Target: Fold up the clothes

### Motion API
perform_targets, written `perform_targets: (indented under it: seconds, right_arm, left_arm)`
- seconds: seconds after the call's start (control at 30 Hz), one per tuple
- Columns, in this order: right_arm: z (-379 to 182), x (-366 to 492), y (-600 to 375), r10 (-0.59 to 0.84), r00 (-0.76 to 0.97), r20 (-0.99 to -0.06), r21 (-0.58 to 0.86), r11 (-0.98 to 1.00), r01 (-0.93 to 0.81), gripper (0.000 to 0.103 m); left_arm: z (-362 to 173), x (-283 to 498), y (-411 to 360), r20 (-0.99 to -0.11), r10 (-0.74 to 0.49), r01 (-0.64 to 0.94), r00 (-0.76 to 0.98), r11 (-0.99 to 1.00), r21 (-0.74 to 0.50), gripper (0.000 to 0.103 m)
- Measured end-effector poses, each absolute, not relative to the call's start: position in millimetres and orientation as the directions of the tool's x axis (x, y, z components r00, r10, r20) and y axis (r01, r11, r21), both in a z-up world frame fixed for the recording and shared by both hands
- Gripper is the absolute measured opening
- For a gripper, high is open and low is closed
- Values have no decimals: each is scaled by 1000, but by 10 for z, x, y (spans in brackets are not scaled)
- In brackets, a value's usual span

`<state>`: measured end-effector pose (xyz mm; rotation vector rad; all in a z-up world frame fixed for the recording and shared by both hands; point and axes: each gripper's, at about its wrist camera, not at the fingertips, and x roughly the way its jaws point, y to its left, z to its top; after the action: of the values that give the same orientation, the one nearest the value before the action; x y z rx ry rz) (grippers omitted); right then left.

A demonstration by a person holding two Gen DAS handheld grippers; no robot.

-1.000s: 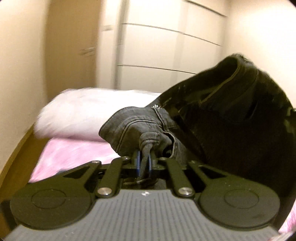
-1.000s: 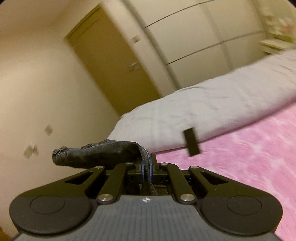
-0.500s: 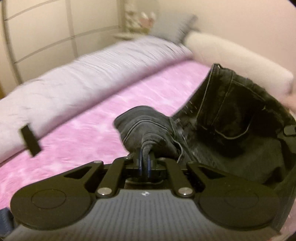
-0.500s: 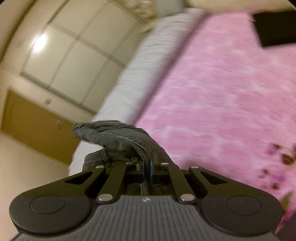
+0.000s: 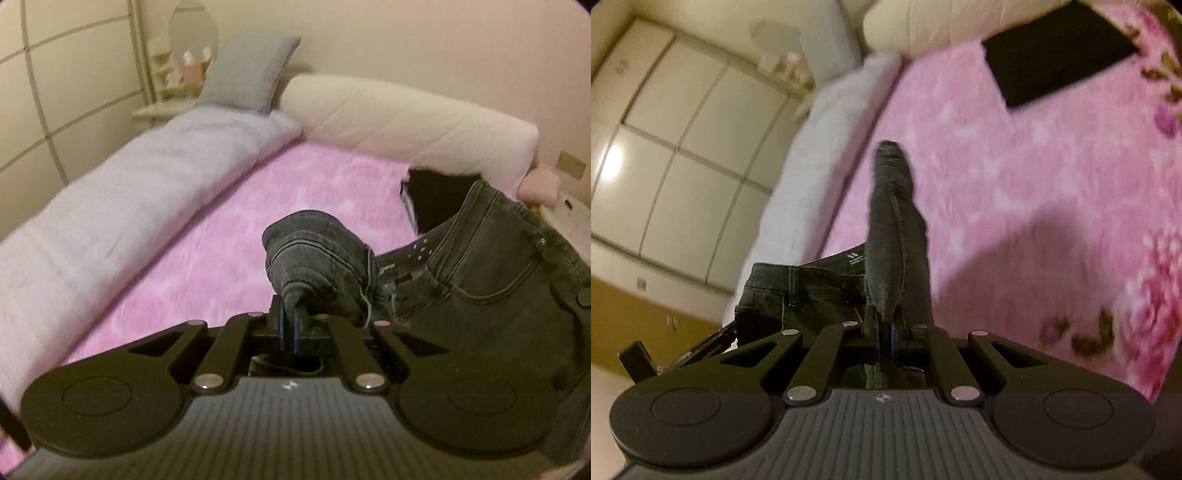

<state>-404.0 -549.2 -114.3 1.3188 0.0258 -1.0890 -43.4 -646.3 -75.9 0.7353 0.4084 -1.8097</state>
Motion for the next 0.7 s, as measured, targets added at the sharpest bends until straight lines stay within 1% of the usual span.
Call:
perform_targets:
  seconds: [0.13,0.23,0.3,0.37,0.43,0.53,0.57,0.6,0.63,0.67,0.7]
  right_arm:
    - [-1015,-4354,-5846,-671,516,-533,773,-138,619,5]
    - [-1096,-4547,-6250,-671,526,-522,779,-123,615,5]
    - [-1300,-4664,-6616,-650,541,-533,782,-134,608,5]
    - [-1539,-4723,-6990,-619,548,-563,765,-138,630,5]
    - [-1815,-4766,-7409,-575,567,-590,750,-129,649,5]
    - [-2168,-4735,-8010,-512,606,-608,725,-49,687,5]
    - [-2286,-4716,-8159,-484,622,-616,722,-31,691,6]
    - [-2405,-4709,-8291,-447,629,-637,711,-24,703,7]
    - [-2515,-4707,-8398,-406,623,-668,689,-22,724,10]
    - [-2612,-4720,-8469,-371,603,-706,657,-25,754,14]
    - [-2694,-4751,-8497,-343,564,-751,611,-37,791,27]
  left_arm:
    - [-901,-733,-7155,-680,-708,931,-191,-349,102,3]
    - [-1013,-958,-7676,-695,-699,930,-167,-346,124,3]
    - [-1087,-1108,-8023,-706,-692,929,-151,-344,138,3]
    - [-1161,-1258,-8370,-715,-686,927,-135,-342,153,3]
    - [-1472,-1368,-8679,-750,-654,926,-100,-336,169,3]
    - [-1915,-1384,-9036,-796,-603,942,-46,-292,167,3]
    - [-2051,-1343,-9097,-814,-581,952,-20,-260,162,9]
    - [-2186,-1299,-9155,-831,-557,961,7,-225,159,16]
    - [-2292,-1225,-9182,-839,-543,973,38,-170,154,23]
    - [-2397,-1149,-9207,-846,-528,982,68,-113,149,44]
    - [-2455,-1065,-9177,-850,-520,988,86,-62,138,57]
